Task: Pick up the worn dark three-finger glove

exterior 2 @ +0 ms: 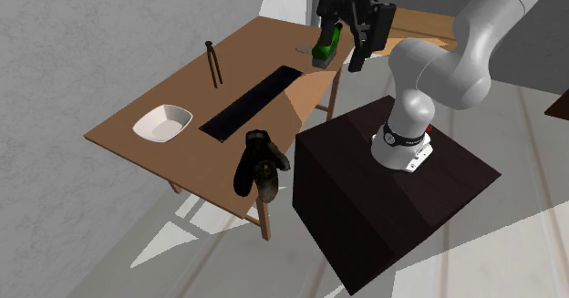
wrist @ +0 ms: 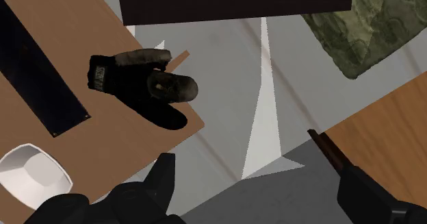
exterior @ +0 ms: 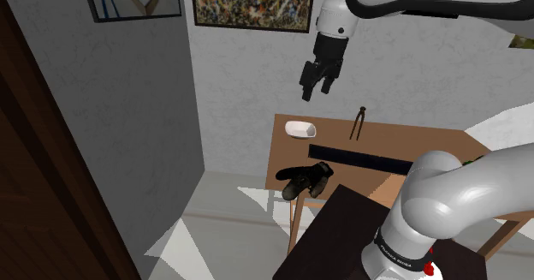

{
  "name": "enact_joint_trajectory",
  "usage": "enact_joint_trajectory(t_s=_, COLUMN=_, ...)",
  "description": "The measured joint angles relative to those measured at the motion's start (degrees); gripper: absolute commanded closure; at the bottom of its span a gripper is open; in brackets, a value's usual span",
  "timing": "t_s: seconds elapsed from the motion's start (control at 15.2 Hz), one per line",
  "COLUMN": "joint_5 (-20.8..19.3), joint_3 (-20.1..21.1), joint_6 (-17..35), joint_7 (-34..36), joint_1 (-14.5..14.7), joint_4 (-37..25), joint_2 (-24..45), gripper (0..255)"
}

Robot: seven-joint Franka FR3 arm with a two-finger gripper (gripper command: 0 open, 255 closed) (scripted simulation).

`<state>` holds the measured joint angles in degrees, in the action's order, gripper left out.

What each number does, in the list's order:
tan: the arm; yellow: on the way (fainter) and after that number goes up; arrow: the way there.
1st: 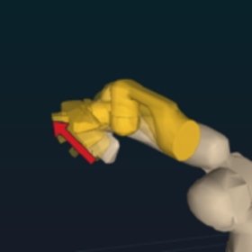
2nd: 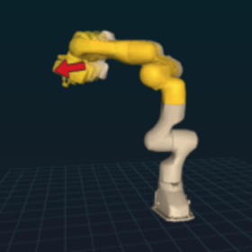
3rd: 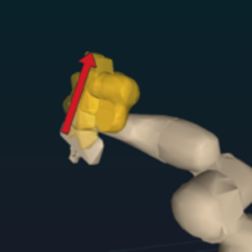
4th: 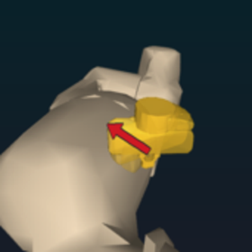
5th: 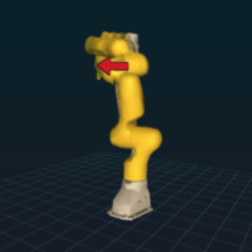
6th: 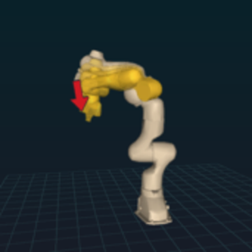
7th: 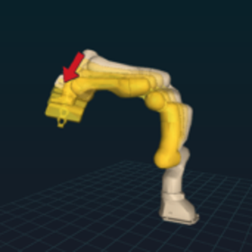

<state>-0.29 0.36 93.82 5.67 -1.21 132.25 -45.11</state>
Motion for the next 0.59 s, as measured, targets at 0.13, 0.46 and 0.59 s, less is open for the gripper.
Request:
enact_joint_trajectory(t_s=0.13, joint_5=-0.2, joint_3=0.0, joint_6=0.7, joint_7=0.2, joint_1=-0.2, joint_4=0.5, joint_2=0.3, gripper=0)
enact_joint_trajectory(t_s=0.46, joint_5=-1.4, joint_3=0.6, joint_6=9.1, joint_7=3.0, joint_1=-1.9, joint_4=7.7, joint_2=2.6, gripper=0)
enact_joint_trajectory(t_s=0.59, joint_5=-1.9, joint_3=1.0, joint_6=12.3, joint_7=4.5, joint_1=-2.6, joint_4=9.8, joint_2=4.2, gripper=0)
